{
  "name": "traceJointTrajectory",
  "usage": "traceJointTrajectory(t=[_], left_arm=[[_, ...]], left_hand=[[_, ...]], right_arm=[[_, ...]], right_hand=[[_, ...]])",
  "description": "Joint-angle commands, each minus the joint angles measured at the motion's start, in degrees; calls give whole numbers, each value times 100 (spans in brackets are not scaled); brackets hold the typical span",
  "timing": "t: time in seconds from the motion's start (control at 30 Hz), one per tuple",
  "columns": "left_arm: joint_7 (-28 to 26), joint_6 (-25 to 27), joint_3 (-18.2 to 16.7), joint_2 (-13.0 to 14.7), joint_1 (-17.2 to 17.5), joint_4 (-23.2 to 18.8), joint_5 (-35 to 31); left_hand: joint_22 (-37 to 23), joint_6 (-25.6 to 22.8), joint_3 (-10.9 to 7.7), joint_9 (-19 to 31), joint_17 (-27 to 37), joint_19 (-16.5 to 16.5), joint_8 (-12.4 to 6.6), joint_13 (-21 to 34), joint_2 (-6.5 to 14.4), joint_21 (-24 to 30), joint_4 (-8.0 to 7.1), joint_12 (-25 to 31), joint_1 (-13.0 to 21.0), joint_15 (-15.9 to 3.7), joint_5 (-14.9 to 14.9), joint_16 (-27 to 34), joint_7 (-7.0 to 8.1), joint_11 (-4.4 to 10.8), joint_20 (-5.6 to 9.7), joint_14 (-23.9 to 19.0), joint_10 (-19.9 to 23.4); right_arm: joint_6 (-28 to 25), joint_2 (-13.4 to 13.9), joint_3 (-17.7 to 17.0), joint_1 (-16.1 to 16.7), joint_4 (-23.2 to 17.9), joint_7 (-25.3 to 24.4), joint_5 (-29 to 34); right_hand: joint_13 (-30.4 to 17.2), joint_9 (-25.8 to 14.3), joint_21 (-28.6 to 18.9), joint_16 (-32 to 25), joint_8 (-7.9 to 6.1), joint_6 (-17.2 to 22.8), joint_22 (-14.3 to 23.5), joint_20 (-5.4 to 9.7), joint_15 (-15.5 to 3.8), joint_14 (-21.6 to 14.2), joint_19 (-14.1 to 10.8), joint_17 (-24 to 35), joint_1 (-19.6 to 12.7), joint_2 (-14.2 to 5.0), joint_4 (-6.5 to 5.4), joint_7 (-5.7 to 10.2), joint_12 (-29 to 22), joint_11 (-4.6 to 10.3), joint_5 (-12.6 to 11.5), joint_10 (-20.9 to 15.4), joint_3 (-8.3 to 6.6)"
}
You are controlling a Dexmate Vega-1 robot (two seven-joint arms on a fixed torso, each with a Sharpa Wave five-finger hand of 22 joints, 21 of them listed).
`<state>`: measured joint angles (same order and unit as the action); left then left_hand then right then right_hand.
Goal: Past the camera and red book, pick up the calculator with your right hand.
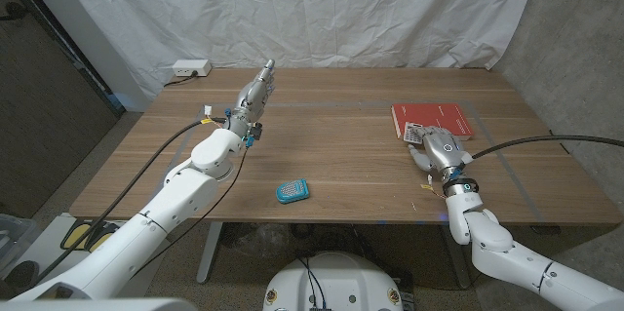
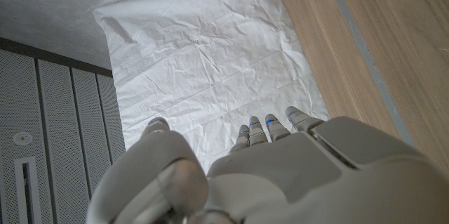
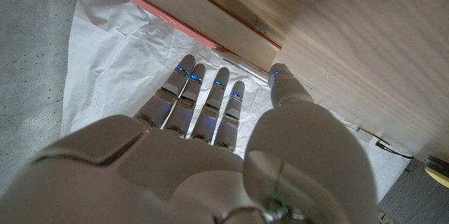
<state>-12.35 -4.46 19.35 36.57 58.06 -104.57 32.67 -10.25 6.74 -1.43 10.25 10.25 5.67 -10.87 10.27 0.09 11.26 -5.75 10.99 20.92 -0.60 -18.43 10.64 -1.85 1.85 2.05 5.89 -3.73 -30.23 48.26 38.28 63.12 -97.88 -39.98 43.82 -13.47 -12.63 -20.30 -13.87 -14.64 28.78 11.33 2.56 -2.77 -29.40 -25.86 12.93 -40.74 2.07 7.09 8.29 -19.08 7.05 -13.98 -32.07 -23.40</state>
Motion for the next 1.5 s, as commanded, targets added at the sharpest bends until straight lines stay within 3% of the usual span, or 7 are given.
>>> traceJointTrajectory(t=[0.03, 0.5, 0.83, 1.5], left_arm=[[-66, 55, -46, 55, 65, -142, -25], [-63, 23, -41, 33, 98, -122, -21], [-119, 78, -45, 47, 138, -185, -27], [-116, 19, -39, 11, 164, -170, -31]], left_hand=[[-26, 21, 31, 29, 21, 63, -18, 21, 62, 28, -13, 24, -8, 0, 3, -3, -6, -5, 259, 26, -47], [-26, 31, 47, 29, 22, 76, -15, 21, 70, 26, -13, 25, -6, 2, 3, -3, 7, 8, 248, 35, -52], [-26, 30, 58, 29, 22, 86, -16, 22, 75, 25, -13, 25, -4, 7, 3, -3, 9, 18, 235, 40, -56], [-27, 32, 79, 29, 22, 94, -16, 22, 84, 27, -13, 27, 0, 2, 4, 0, 25, 16, 221, 43, -61]], right_arm=[[232, -56, 74, -118, 277, -297, -41], [219, -24, 109, -132, 239, -361, 15], [244, -46, 119, -141, 306, -419, -8], [314, -90, 163, -199, 448, -489, -65]], right_hand=[[-22, -21, -20, -72, -62, 125, 13, 360, -636, -137, -85, 28, -155, -29, 50, 32, -56, 35, -48, -135, -31], [-43, -48, -59, -144, -170, 323, 30, 398, -711, -344, -188, 69, -296, -112, 86, 109, -108, 156, -96, -272, -84], [-78, -82, -77, -228, -242, 385, 42, 383, -728, -489, -228, 157, -337, -181, 72, 127, -186, 134, -114, -450, -84], [-166, -132, -68, -228, -284, 295, 55, 316, -646, -417, -182, 284, -430, -205, 96, 136, -144, 34, -127, -234, -65]])
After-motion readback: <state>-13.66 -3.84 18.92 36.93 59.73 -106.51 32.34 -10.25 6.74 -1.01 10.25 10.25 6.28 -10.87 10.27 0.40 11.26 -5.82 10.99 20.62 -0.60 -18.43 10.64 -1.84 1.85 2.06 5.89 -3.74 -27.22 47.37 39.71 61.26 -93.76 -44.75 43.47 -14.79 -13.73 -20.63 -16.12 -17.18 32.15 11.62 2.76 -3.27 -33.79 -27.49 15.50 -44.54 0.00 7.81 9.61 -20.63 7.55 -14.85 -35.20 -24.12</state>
